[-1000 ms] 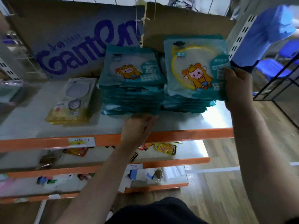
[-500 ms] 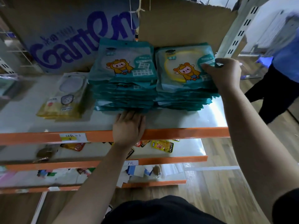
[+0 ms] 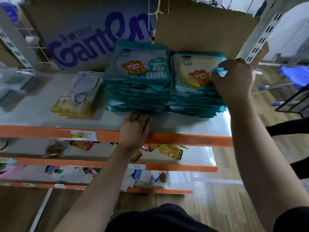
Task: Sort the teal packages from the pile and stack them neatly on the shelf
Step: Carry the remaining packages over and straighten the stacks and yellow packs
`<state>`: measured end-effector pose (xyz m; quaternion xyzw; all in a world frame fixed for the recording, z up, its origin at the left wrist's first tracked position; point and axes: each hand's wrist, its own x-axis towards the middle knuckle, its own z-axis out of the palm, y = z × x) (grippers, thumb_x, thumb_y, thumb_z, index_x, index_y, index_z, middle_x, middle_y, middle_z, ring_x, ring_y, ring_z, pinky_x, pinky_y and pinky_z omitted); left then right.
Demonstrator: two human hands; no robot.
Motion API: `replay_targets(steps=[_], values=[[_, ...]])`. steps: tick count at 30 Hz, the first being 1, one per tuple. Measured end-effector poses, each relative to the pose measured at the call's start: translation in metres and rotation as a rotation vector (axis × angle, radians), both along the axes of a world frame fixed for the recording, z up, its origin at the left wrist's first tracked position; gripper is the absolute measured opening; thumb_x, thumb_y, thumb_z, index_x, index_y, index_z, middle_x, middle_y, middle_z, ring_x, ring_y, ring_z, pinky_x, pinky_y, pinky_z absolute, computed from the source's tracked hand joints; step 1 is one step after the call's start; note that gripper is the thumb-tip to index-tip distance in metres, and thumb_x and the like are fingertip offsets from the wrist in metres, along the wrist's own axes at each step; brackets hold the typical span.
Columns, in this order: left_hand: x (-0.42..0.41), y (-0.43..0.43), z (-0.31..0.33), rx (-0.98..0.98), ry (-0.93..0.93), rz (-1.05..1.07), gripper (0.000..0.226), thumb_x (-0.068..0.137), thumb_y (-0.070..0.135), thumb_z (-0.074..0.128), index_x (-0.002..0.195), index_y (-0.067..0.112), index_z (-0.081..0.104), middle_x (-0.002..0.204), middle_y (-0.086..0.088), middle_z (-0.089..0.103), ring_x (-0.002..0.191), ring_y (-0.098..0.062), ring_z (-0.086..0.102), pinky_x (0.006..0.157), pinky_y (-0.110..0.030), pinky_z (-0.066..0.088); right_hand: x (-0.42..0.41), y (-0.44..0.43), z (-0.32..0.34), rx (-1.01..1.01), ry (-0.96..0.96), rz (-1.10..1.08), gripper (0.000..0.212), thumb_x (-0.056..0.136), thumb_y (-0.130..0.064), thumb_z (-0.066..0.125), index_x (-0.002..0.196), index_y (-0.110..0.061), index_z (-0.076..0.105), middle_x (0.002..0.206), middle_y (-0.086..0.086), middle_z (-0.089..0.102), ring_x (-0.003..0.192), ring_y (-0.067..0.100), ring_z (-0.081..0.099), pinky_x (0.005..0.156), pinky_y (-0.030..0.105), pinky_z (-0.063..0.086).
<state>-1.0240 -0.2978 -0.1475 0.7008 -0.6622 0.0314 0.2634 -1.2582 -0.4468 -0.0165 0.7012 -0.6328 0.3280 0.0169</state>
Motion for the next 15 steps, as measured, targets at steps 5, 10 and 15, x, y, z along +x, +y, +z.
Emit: replay_targets(steps=[5, 10, 15], values=[[0.038, 0.022, 0.017, -0.028, -0.006, 0.057, 0.032, 0.098, 0.029, 0.042, 0.098, 0.008, 0.066, 0.095, -0.012, 0.067, 0.089, -0.033, 0.061, 0.075, -0.040, 0.050, 0.065, 0.029, -0.005, 0.014, -0.085, 0.333, 0.027, 0.087, -0.021, 0.059, 0.110, -0.013, 0.069, 0.105, 0.013, 0.068, 0.096, 0.030, 0.062, 0.084, 0.035, 0.048], [0.099, 0.055, 0.032, -0.140, -0.026, 0.225, 0.019, 0.095, 0.018, 0.053, 0.091, 0.007, 0.067, 0.085, -0.014, 0.066, 0.073, -0.033, 0.061, 0.066, -0.035, 0.045, 0.146, 0.081, -0.012, -0.200, -0.100, 0.659, 0.021, 0.090, -0.014, 0.057, 0.106, -0.005, 0.069, 0.103, 0.015, 0.067, 0.099, 0.033, 0.059, 0.085, 0.037, 0.046], [0.178, 0.103, 0.036, -0.113, -0.009, 0.381, 0.033, 0.096, 0.029, 0.042, 0.099, 0.011, 0.069, 0.097, -0.011, 0.070, 0.082, -0.036, 0.064, 0.073, -0.039, 0.045, 0.240, 0.134, -0.027, -0.139, -0.087, 0.922, 0.020, 0.091, -0.013, 0.059, 0.106, -0.003, 0.068, 0.103, 0.016, 0.063, 0.096, 0.033, 0.059, 0.079, 0.037, 0.048]])
